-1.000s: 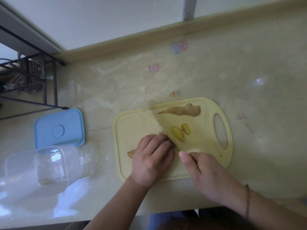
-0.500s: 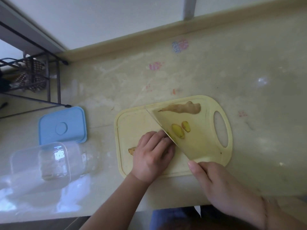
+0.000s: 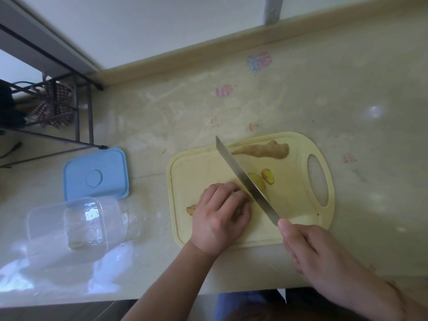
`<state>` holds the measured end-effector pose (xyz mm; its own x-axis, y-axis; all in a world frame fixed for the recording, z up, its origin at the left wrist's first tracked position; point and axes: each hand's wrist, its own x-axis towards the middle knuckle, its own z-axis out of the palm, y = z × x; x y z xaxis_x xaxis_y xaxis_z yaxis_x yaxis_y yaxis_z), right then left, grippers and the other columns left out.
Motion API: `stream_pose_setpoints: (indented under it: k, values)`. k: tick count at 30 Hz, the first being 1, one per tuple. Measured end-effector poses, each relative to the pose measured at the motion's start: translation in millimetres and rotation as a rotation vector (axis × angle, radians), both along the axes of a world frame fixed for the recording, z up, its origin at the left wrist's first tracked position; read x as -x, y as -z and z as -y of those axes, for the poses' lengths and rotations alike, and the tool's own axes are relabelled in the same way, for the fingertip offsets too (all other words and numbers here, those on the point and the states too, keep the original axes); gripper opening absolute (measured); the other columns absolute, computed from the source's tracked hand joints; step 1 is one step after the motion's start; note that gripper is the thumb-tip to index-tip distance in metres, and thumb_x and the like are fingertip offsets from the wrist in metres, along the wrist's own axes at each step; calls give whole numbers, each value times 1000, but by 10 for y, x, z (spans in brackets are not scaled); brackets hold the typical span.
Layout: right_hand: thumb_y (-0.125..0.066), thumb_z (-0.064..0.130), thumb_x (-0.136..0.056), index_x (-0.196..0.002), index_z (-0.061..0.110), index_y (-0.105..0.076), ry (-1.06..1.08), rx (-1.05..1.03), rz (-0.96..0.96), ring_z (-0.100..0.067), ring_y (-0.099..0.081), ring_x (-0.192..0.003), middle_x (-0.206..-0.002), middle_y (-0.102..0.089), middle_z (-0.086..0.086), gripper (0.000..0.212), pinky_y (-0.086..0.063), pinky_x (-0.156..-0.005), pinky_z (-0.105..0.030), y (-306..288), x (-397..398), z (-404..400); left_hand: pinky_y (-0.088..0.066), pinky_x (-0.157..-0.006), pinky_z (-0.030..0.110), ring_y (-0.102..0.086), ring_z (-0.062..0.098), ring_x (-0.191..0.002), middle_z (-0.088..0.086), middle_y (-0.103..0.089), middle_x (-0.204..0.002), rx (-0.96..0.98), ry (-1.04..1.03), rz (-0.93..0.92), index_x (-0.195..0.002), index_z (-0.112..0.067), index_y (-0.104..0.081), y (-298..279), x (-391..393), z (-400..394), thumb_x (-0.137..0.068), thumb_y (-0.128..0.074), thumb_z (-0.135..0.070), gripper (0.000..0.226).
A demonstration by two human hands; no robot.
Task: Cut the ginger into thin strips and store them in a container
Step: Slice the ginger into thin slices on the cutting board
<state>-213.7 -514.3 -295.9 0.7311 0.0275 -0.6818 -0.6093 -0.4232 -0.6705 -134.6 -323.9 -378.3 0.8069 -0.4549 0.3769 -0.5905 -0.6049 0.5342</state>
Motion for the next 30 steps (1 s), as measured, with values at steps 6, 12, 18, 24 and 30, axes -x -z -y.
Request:
stream_pose_setpoints:
  k: [6,12,18,24,30]
  values:
    - [-5,108,-58,-68,26,-44,-56,76,3,-8,-41,-50,-53,-42,4,91,-35,-55,-23,-146,30,19,-54,-73,39,-66,29,-82,10,-72,-97,12,-15,13,-87,-1,-76,28,-3,7,-85,-76,-8,7]
    - [-3,108,-56,-70,30,-48,-62,106,12,-8,-50,-55,-55,-49,5,92,-36,-57,-23,-213,52,27,-54,-72,39,-66,31,-82,9,-72,-96,16,-18,16,-86,-2,-76,39,-3,0,-90,-70,-11,12]
    - [-1,109,-52,-67,14,-45,-80,133,-42,-8,-52,-56,-56,-52,5,106,-39,-60,-24,-220,83,43,-54,-72,38,-66,32,-81,9,-71,-95,15,-5,10,-83,-2,-75,23,0,-5,-83,-76,-5,3]
    - [6,107,-53,-61,16,-43,-91,165,-36,-5,-55,-59,-59,-56,16,105,-42,-66,-23,-208,40,-5,-54,-73,38,-66,32,-81,10,-71,-95,24,6,15,-82,-2,-75,17,-6,6,-84,-75,-4,3]
    - [-15,80,-75,-59,21,-45,-90,135,38,-8,-45,-47,-46,-48,4,68,-39,-56,-28,-28,-295,-233,-55,-75,39,-66,33,-84,11,-73,-99,30,15,20,-87,-1,-76,17,-7,9,-85,-75,-5,5]
